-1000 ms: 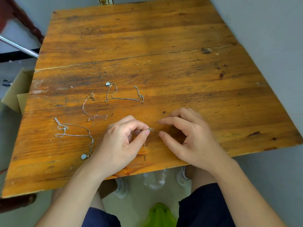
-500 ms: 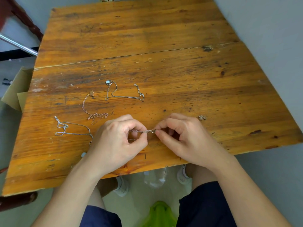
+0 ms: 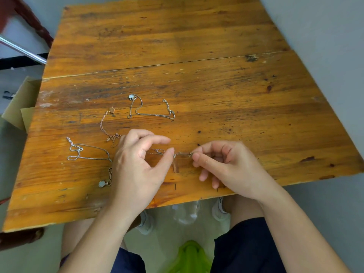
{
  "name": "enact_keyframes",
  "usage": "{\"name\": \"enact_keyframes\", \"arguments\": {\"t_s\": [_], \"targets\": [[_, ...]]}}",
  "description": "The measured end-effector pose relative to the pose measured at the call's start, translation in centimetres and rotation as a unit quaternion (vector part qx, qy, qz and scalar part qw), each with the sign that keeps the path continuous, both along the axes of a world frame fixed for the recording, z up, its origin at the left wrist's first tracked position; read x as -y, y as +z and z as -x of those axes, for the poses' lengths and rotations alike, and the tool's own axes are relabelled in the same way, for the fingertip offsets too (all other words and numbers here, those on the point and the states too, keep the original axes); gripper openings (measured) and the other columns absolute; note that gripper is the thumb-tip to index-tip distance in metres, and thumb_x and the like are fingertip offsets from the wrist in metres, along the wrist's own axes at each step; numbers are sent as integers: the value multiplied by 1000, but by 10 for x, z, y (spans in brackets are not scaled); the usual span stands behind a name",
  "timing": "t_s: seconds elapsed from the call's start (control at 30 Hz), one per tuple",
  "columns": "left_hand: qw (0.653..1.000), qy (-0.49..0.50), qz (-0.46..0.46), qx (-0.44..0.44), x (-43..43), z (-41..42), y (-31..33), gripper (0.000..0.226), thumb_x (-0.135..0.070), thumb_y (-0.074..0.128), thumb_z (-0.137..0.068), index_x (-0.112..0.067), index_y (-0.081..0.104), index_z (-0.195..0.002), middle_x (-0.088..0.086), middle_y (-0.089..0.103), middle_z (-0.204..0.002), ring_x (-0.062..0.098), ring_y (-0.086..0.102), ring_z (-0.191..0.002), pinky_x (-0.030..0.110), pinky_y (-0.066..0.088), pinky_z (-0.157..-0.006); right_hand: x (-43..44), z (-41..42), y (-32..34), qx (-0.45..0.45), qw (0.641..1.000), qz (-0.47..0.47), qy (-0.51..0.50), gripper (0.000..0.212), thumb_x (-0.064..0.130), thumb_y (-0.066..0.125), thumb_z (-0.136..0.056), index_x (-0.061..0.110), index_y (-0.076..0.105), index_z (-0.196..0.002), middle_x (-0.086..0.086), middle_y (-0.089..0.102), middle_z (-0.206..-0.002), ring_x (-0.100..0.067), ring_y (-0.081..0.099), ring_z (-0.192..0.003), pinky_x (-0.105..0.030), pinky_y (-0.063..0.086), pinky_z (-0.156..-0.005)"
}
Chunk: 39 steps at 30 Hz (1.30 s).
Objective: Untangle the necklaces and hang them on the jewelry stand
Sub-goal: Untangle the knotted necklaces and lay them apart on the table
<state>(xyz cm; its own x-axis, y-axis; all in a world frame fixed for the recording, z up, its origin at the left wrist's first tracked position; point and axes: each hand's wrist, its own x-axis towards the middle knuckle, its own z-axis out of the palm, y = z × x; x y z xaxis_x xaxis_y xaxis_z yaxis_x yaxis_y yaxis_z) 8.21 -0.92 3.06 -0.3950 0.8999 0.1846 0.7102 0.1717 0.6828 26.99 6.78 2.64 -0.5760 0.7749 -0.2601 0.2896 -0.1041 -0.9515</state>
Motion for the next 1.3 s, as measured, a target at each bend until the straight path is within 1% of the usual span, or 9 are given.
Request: {"name": "enact_keyframes", "arguments": {"t_s": [0.13,0.27,0.33,0.4,0.63,0.8,0.93,1.1,1.3], "targets": [[984,33,15,174,8,-10,1,4,-27,77,-78,-29,74,-78,-5,63,-77,9,54,-62,24,47,-59,0,0,1,1,1000,-5,-11,9,15,67,-94,8,73,-93,3,70,-68,-2,61,-46,-18,46,-43],[955,26,78,286,6,-19,3,6,-20,77,-81,-26,78,-79,6,70,-73,10,55,-59,23,45,-54,1,1,3,4,1000,-7,-12,9,17,68,-93,10,73,-94,4,69,-64,-1,59,-44,-17,45,-43],[942,26,94,321,4,-21,2,4,-22,77,-81,-25,79,-79,2,67,-62,8,51,-50,20,40,-48,2,1,2,10,1000,-11,-10,9,18,68,-93,11,74,-95,6,69,-64,-1,59,-44,-17,45,-44],[935,25,100,339,2,-22,0,3,-23,76,-81,-23,78,-81,-10,54,-48,3,36,-39,14,29,-40,1,1,3,13,1000,-18,-8,9,20,68,-93,13,74,-95,5,70,-64,-2,58,-44,-17,45,-45],[935,13,95,342,-5,-23,2,4,-22,76,-82,-21,79,-81,-16,56,-52,0,40,-43,9,28,-42,1,0,3,13,1000,-22,-4,8,23,68,-93,17,74,-95,3,71,-65,-4,57,-44,-18,45,-45],[944,0,75,322,-6,-23,2,6,-15,77,-78,-19,78,-74,0,66,-74,8,53,-59,17,41,-52,1,0,4,8,1000,-27,5,8,20,69,-93,14,75,-94,9,67,-64,-2,58,-45,-17,44,-46],[965,-12,58,256,-7,-23,0,14,-6,77,-73,-17,75,-66,-11,58,-65,2,47,-54,14,38,-52,1,0,4,18,999,-33,3,7,20,70,-93,16,75,-90,6,68,-62,-3,57,-43,-21,47,-47],[981,-20,37,191,-6,-16,-2,4,-18,71,-64,-22,71,-62,-5,54,-68,5,43,-51,16,35,-51,0,-1,4,49,997,-49,-17,10,22,67,-93,20,73,-84,1,70,-59,-12,58,-40,-22,49,-49],[980,-33,26,195,-4,-9,0,4,-16,69,-66,-20,72,-65,2,57,-71,5,43,-54,17,37,-51,0,-3,3,34,998,-50,-35,9,19,68,-94,17,72,-87,9,68,-60,-4,57,-40,-21,48,-45]]}}
